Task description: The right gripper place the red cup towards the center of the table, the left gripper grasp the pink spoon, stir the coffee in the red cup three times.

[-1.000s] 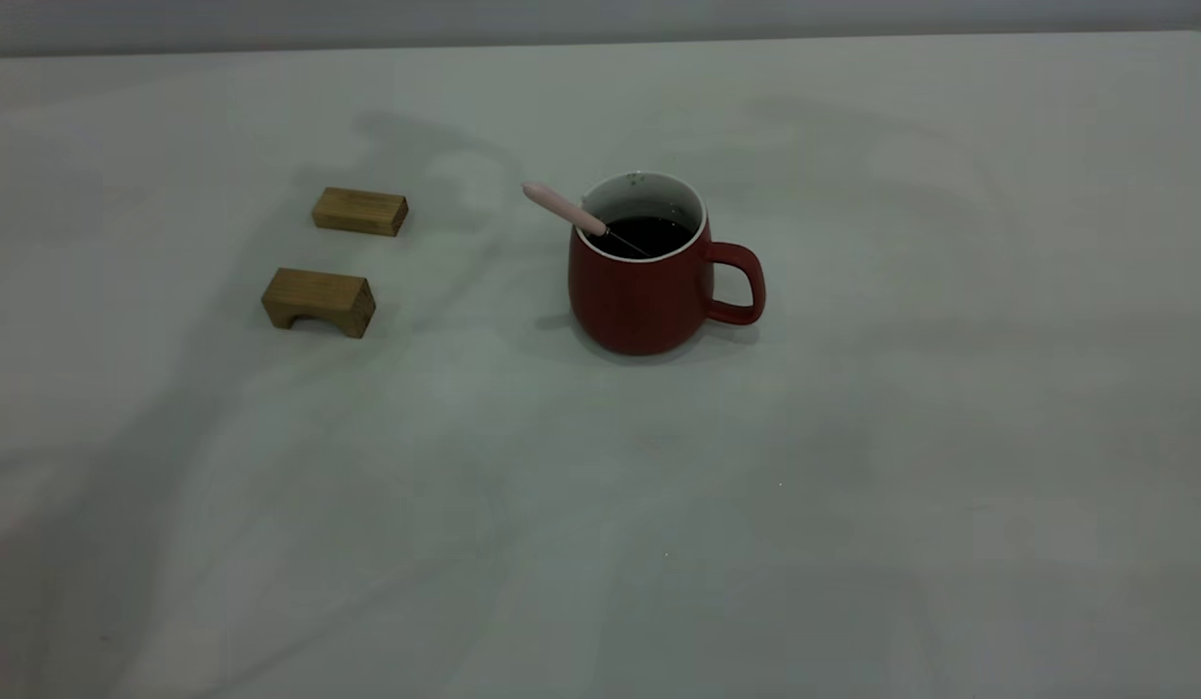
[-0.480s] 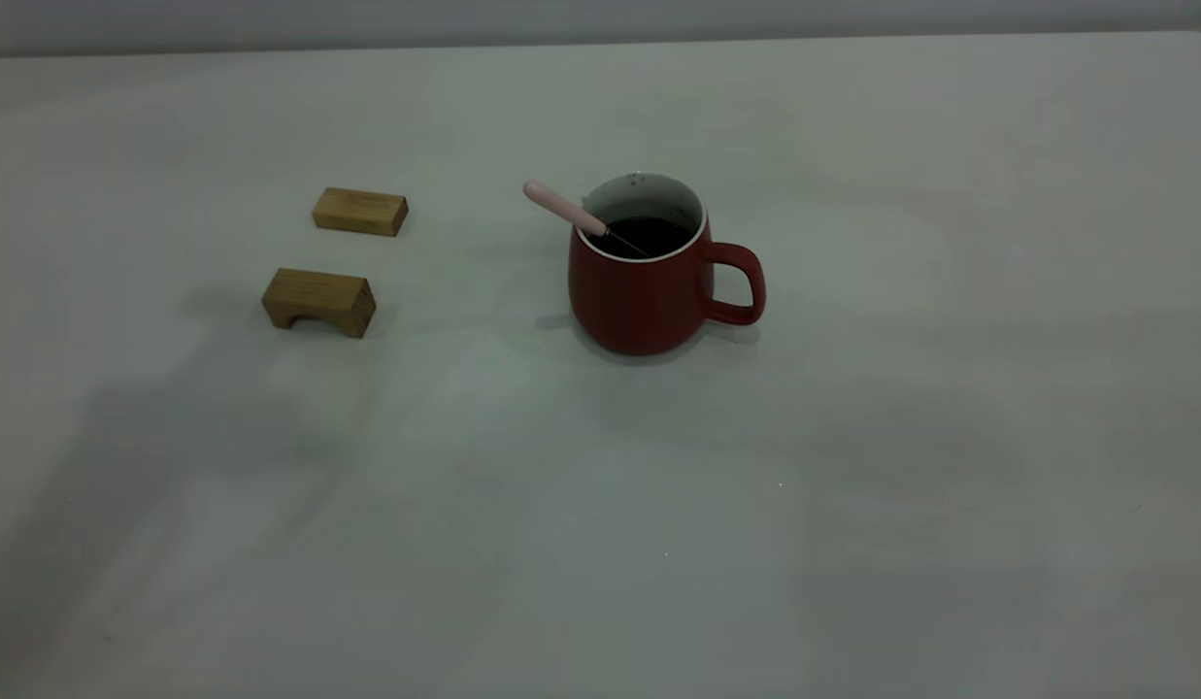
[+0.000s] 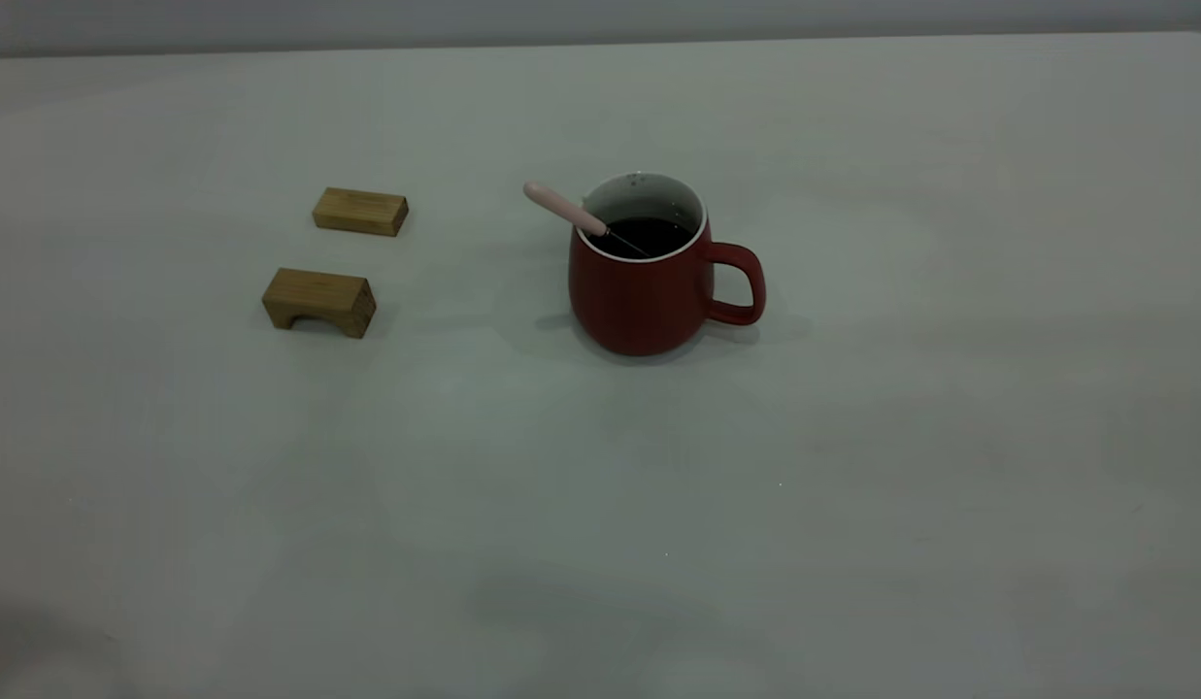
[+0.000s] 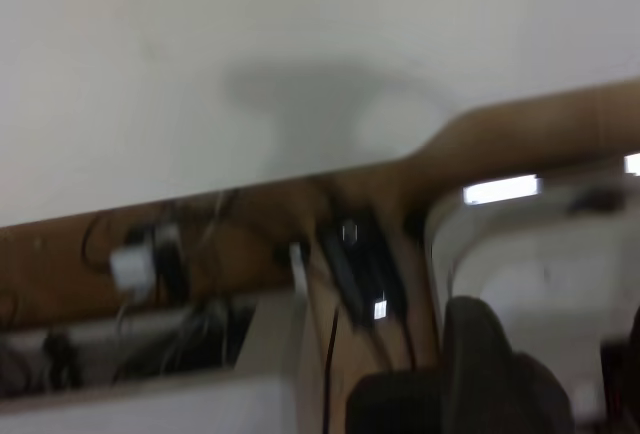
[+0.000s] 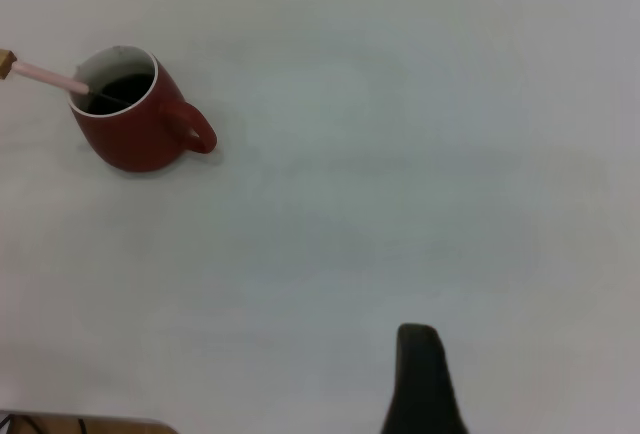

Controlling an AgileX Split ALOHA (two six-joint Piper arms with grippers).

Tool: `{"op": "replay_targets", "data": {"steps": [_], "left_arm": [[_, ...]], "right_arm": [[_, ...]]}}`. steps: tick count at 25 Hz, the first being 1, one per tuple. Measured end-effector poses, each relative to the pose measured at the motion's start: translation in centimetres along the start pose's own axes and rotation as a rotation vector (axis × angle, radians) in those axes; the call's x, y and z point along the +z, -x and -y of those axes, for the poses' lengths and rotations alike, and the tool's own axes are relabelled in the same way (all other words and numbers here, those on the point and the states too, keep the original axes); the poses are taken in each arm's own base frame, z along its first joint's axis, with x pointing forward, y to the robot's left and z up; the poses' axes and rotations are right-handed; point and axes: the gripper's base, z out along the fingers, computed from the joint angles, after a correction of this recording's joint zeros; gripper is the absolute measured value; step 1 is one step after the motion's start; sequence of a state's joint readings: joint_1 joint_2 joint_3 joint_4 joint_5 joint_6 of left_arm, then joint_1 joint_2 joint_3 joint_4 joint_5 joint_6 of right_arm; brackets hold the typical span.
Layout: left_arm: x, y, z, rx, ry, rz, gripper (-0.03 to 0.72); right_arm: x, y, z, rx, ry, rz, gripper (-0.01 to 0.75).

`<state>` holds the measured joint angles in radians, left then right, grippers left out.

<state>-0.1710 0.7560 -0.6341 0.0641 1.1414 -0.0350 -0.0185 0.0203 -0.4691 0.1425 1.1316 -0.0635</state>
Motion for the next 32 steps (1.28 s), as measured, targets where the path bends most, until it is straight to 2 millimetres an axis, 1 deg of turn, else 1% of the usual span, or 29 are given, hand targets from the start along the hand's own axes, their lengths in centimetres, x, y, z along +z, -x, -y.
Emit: {"op": "replay_targets", "data": {"steps": [3, 5, 7, 10, 18, 25, 32], "left_arm": [[-0.4, -3.2, -0.4, -0.057, 0.016, 0.146, 0.421], [-0.2, -4.7, -0.4, -0.078, 0.024, 0.213, 0.421], [-0.1, -5.8, -0.4, -0.096, 0.025, 0.260, 0.421], [-0.6, -6.9, -0.4, -0.125, 0.028, 0.345, 0.421], [-1.3, -9.2, -0.4, -0.203, 0.052, 0.502, 0.421], [-1.7, -11.0, -0.2, -0.202, 0.057, 0.624, 0.421], [-1.7, -11.2, -0.2, -0.201, 0.058, 0.632, 0.421]], "right_arm": [[0.0, 0.0, 0.0, 0.000, 0.000, 0.000, 0.592], [0.0, 0.0, 0.0, 0.000, 0.000, 0.000, 0.592], [0.0, 0.0, 0.0, 0.000, 0.000, 0.000, 0.592], [0.0, 0.0, 0.0, 0.000, 0.000, 0.000, 0.592], [0.0, 0.0, 0.0, 0.000, 0.000, 0.000, 0.592], [0.0, 0.0, 0.0, 0.000, 0.000, 0.000, 0.592], [0.0, 0.0, 0.0, 0.000, 0.000, 0.000, 0.592]]}}
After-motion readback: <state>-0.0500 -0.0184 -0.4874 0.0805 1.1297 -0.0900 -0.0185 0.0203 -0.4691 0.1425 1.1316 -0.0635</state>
